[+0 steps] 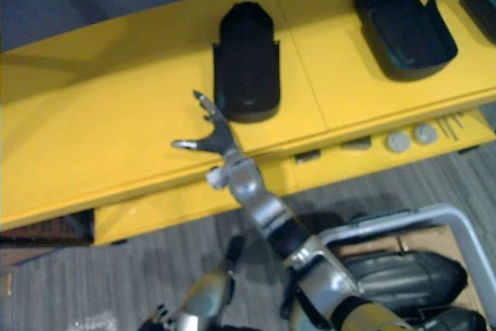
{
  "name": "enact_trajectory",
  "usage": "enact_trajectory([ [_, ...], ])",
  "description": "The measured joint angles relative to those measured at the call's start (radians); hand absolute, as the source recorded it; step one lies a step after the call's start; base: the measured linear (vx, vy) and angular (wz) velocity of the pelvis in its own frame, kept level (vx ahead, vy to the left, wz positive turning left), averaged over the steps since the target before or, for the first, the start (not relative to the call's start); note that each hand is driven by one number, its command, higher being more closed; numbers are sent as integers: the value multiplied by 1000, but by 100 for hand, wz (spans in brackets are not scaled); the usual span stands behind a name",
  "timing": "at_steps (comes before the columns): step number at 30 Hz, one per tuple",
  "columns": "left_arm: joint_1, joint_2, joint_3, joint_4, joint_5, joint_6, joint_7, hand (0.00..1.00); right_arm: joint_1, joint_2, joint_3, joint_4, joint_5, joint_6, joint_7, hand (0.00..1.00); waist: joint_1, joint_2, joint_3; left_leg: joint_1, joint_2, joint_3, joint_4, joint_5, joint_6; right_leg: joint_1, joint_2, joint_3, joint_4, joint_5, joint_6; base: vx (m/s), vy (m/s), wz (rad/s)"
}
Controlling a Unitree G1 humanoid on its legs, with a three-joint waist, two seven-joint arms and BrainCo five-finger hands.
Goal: Walk over and take plastic housings, then place them on the shelf
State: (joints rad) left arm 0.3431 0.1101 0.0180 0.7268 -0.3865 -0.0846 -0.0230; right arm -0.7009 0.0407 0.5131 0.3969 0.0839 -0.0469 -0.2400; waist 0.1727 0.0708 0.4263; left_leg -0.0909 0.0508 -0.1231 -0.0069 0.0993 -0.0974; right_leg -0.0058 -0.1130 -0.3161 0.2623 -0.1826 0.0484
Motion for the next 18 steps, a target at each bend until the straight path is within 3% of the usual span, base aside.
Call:
enact_trajectory([
  [4, 0, 0, -2, 0, -1, 0, 0, 0, -2, 1, 19, 0, -5, -4, -11, 0, 0, 0, 0, -6, -2, 11, 2, -2, 3, -15, -5, 11, 9, 0, 1, -9, 13, -6],
  [8, -2, 2, -19, -1, -3, 0, 2, 0, -2, 4, 20, 6, -42, -4, -90, 0, -1, 0, 0, -14, -7, 11, 15, -7, 7, -15, -9, 11, 9, 0, 3, 0, 0, 0],
  [12, -2, 3, -25, -1, -10, 2, 8, 0, -1, 4, 9, 7, -43, -4, -114, 0, -4, 2, 1, -13, -8, 13, 15, -8, 7, -15, -10, 13, 9, 1, 3, 0, 0, 0],
  [18, -2, 3, -32, -9, -17, 28, 8, 0, 1, 4, -4, 7, -83, 1, -163, 0, -22, 20, 10, -8, -7, 21, 15, -8, 8, -16, -11, 18, 13, 1, 3, -3, 0, -2],
])
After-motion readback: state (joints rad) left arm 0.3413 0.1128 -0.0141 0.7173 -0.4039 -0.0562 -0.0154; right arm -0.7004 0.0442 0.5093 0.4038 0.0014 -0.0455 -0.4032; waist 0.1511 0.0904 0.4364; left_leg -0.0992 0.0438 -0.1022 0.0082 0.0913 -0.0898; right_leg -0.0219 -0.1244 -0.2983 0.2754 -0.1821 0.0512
